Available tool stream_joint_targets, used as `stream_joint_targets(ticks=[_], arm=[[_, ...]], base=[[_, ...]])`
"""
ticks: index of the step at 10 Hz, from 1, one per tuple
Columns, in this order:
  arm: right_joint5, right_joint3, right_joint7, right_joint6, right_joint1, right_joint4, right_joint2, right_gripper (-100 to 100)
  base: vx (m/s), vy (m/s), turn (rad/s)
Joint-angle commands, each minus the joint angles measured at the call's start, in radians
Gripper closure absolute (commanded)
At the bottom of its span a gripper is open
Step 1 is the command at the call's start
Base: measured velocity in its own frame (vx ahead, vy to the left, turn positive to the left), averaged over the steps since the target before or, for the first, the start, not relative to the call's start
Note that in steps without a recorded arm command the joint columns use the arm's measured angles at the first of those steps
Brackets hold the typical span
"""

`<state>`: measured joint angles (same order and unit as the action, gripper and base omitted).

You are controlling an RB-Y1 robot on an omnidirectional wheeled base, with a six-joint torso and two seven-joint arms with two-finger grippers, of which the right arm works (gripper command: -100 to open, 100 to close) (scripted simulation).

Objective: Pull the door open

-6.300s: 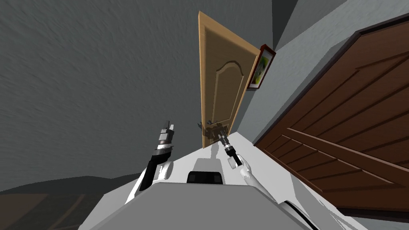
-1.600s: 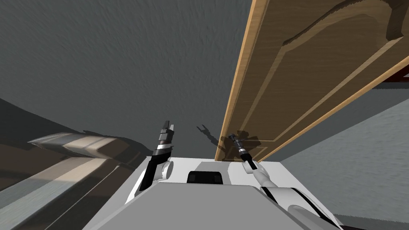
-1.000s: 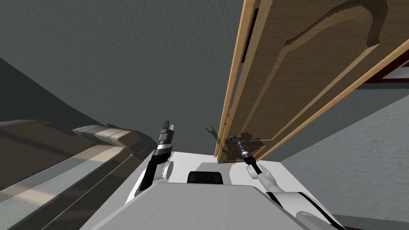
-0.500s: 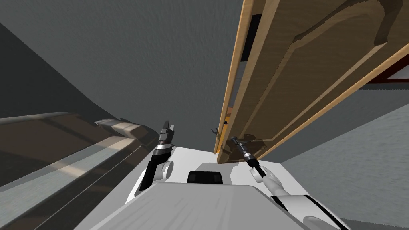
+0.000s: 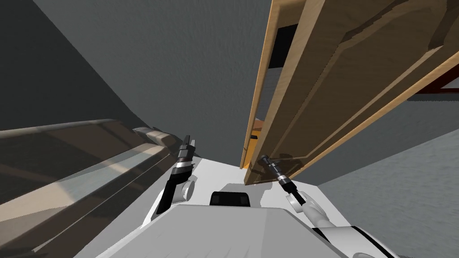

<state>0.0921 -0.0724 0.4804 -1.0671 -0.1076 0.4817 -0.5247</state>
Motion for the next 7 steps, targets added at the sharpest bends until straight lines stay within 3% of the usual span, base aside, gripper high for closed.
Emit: stream_joint_targets(ticks=[1, 2, 4, 5, 6, 7], arm=[[0.002, -0.004, 0.012, -0.035, 0.015, -0.013, -0.019, 100], [0.002, -0.004, 0.012, -0.035, 0.015, -0.013, -0.019, 100], [0.006, -0.012, 0.028, -0.071, 0.035, -0.017, -0.038, 100], [0.007, -0.014, 0.022, -0.068, 0.020, -0.037, -0.025, 100], [0.008, -0.015, 0.030, -0.103, 0.035, -0.049, -0.035, 100], [0.008, -0.015, 0.031, -0.111, 0.039, -0.052, -0.038, 100]], base=[[-0.205, -0.091, 0.167], [-0.134, -0.066, 0.034], [-0.142, -0.064, 0.107], [-0.092, -0.043, 0.042], [-0.141, -0.100, 0.221], [-0.212, -0.138, 0.224]])
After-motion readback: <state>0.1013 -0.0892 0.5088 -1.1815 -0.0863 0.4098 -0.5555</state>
